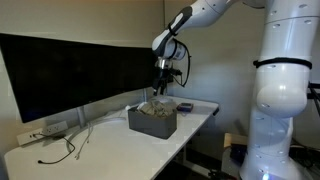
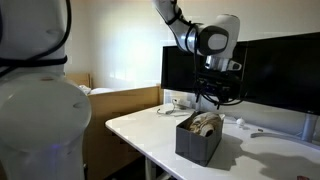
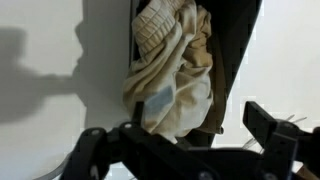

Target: Pick up the clothes from the table and put them in the box

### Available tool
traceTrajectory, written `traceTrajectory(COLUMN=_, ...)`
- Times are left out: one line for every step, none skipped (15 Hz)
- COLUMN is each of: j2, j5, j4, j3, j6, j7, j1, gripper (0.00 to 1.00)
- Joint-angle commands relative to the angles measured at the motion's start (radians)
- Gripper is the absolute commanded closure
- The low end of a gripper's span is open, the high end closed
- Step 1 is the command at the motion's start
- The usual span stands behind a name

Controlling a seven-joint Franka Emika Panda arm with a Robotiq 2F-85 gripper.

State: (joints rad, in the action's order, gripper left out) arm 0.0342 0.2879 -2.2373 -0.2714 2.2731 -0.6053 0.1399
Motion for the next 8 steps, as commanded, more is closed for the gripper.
traceTrajectory(j2=-0.085, j5=0.069, j4=0.041, j3=0.037, j6=-0.010, j7=-0.040, j1=0.011, gripper=0.00)
traceTrajectory(j2=-0.111, j5=0.073, j4=0.052, j3=0.050, j6=-0.001, j7=-0.032, j1=0.013, gripper=0.00)
traceTrajectory(j2=-0.132, j5=0.071, j4=0.063, j3=0.060, j6=0.002, j7=-0.028, j1=0.018, gripper=0.00)
traceTrajectory(j2=-0.144, j5=0.053, j4=0.076, j3=0.059, j6=0.000, j7=-0.026, j1=0.033, gripper=0.00)
traceTrajectory(j2=-0.160, j5=0.048, j4=0.090, j3=0.064, j6=-0.003, j7=-0.021, j1=0.040, gripper=0.00)
traceTrajectory(j2=-0.171, j5=0.039, j4=0.103, j3=0.066, j6=0.003, j7=-0.015, j1=0.046, gripper=0.00)
traceTrajectory(j2=-0.180, j5=0.032, j4=0.116, j3=0.068, j6=0.012, j7=-0.009, j1=0.052, gripper=0.00)
traceTrajectory(j2=-0.182, j5=0.023, j4=0.122, j3=0.068, j6=0.027, j7=-0.005, j1=0.058, gripper=0.00)
